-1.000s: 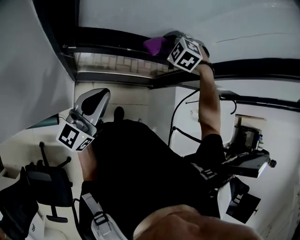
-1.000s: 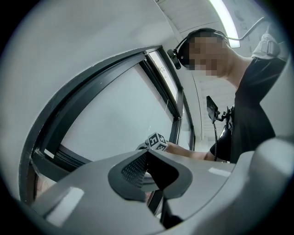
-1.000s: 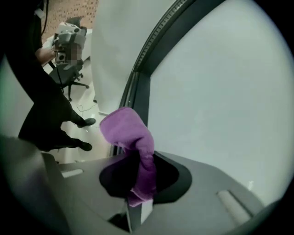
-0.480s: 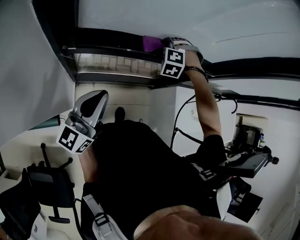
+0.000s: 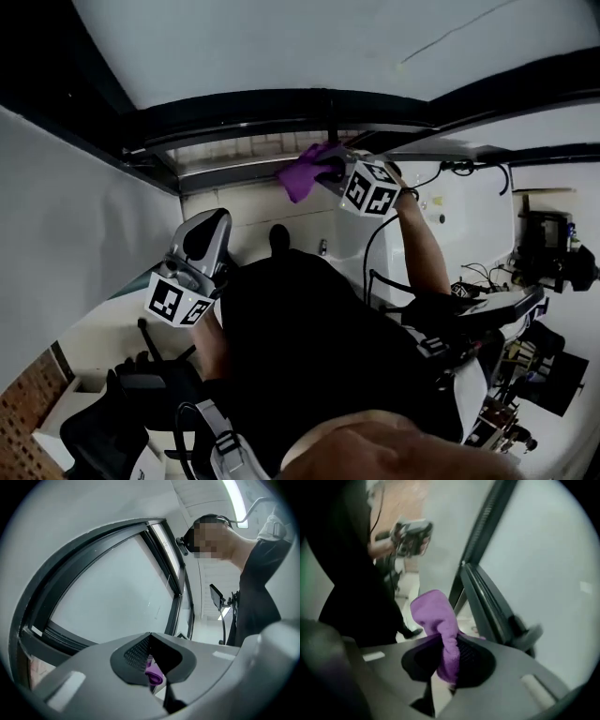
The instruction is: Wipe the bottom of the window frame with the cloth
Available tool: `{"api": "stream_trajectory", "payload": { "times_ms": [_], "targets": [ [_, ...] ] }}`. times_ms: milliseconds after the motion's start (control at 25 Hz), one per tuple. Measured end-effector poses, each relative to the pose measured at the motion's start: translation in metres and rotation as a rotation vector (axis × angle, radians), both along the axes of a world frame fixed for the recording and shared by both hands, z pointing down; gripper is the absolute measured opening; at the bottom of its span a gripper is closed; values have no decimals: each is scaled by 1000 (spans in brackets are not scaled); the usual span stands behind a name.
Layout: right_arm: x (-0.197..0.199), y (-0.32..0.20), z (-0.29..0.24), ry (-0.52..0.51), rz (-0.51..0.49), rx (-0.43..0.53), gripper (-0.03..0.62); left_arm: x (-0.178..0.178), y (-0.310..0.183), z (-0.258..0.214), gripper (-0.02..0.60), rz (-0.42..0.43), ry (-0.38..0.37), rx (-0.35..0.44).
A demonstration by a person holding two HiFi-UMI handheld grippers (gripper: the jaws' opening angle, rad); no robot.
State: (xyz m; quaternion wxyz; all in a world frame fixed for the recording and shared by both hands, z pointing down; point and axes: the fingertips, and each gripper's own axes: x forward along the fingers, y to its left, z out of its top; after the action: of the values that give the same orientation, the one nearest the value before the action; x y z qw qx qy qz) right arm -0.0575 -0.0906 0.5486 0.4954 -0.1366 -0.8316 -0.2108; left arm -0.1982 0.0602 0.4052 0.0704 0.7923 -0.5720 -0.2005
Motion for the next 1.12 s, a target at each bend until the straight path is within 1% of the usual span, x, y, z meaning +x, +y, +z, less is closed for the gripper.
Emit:
{"api": "stream_trajectory", "payload": {
  "times_ms": [40,80,120,160,200,240,280,320,360,400,440,480,520,560,600,640,680,760,840,960,1120],
  "targets": [
    [7,2,19,-79,149,-193,64,2,-4,0,2,12,-3,-10],
    [14,3,39,-168,329,-417,64,5,-8,0,2,24,-6,-19],
    [18,6,58,-266,528,-677,64,8,-12,-1,2,35,-10,-28],
    [19,10,74,-372,725,-956,65,10,-16,-3,2,47,-16,-37],
    [19,13,85,-484,890,-1224,64,12,-20,-5,2,60,-26,-45],
    [17,14,89,-607,1002,-1440,64,15,-24,-8,2,75,-40,-52],
    [15,8,85,-746,1054,-1570,64,18,-28,-12,2,90,-56,-55],
    [13,-5,69,-896,1055,-1600,64,23,-32,-16,2,103,-70,-55],
    [12,-24,45,-1045,1022,-1540,64,29,-37,-20,2,115,-82,-53],
    [10,-45,16,-1172,978,-1408,64,37,-43,-23,2,125,-91,-54],
    [8,-66,-8,-1258,943,-1221,65,44,-48,-26,2,135,-98,-58],
    [5,-83,-22,-1296,920,-997,66,52,-53,-27,2,145,-105,-64],
    [-1,-95,-28,-1297,895,-768,66,58,-56,-27,2,155,-110,-72],
    [-8,-103,-31,-1284,863,-571,66,63,-57,-27,2,162,-116,-80],
    [-18,-108,-35,-1272,827,-424,66,67,-56,-27,2,167,-121,-87],
    [-26,-111,-40,-1263,794,-320,66,71,-55,-27,2,168,-127,-92],
    [-33,-117,-45,-1254,772,-248,66,74,-55,-29,2,166,-133,-96],
    [-40,-130,-53,-1236,748,-165,66,78,-57,-34,2,154,-141,-103],
    [-43,-128,-55,-1241,715,-134,64,76,-54,-34,2,139,-144,-109],
    [-40,-116,-54,-1244,663,-131,64,75,-49,-29,2,131,-146,-120],
    [-30,-94,-56,-1238,611,-151,64,81,-54,-31,2,147,-152,-120]
  ]
}}
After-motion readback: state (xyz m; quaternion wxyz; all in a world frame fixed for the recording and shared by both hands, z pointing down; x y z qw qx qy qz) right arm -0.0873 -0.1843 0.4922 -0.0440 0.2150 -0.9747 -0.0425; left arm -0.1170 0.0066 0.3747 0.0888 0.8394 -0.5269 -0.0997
